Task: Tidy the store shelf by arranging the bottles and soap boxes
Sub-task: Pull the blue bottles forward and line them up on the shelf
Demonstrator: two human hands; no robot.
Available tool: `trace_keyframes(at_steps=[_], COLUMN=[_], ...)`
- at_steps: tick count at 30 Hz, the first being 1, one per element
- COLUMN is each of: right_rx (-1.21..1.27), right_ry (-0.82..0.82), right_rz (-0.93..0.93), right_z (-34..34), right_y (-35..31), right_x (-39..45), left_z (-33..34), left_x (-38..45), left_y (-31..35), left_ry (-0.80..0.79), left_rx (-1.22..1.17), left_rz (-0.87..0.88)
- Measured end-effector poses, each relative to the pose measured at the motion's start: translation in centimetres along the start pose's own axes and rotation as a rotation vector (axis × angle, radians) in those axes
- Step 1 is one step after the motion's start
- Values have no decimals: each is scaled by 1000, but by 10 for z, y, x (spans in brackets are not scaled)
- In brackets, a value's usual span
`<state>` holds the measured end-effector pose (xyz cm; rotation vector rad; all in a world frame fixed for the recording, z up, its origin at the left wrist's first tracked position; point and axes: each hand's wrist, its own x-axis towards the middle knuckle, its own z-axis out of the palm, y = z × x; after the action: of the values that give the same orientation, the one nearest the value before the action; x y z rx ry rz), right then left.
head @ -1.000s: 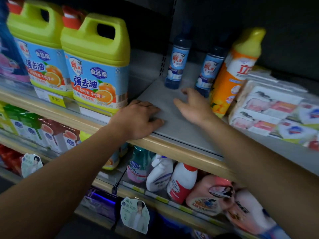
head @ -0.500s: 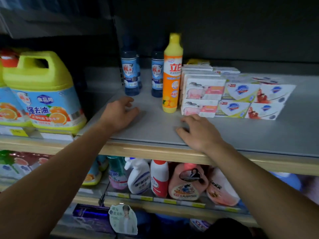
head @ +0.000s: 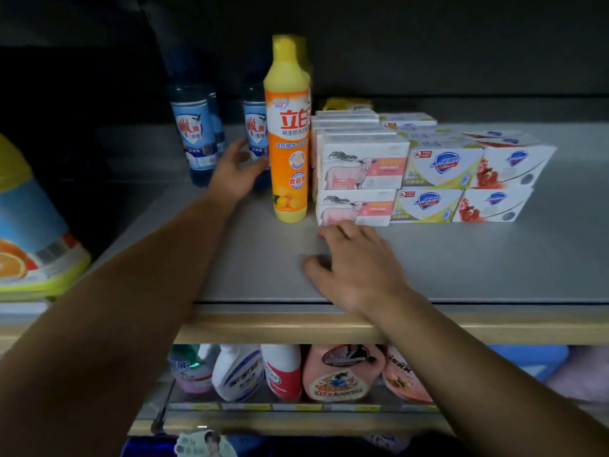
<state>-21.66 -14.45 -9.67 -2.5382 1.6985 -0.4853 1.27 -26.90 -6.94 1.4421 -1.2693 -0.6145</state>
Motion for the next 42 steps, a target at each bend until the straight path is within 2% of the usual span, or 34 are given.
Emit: trace_keyframes(at_steps=[2, 5, 9, 14, 26, 34, 40, 42], right_rx=[3, -6, -16, -12, -27, -32, -17, 96], right_ry=[7, 14, 6, -24, -66, -45, -38, -16], right_rz=[8, 11, 5, 2, 37, -2, -4, -6], right_z=[1, 3, 2, 1, -7, -3, -4, -9], right_y=[-1, -1, -1, 0, -5, -1, 0, -2], right_x=[1, 3, 3, 3, 0, 0, 1, -1], left_z=[4, 10, 15, 7, -60, -67, -57, -56], left_x=[12, 27, 32, 17, -105, -197, -212, -213], left_y=[-5, -10, -11, -14, -3, 10, 19, 25], left_ry=[-37, -60, 39, 65, 68, 24, -24, -27], left_rx=[-46, 7, 215, 263, 287, 196, 241, 229], left_rz=[26, 26, 59, 121, 102, 150, 135, 110])
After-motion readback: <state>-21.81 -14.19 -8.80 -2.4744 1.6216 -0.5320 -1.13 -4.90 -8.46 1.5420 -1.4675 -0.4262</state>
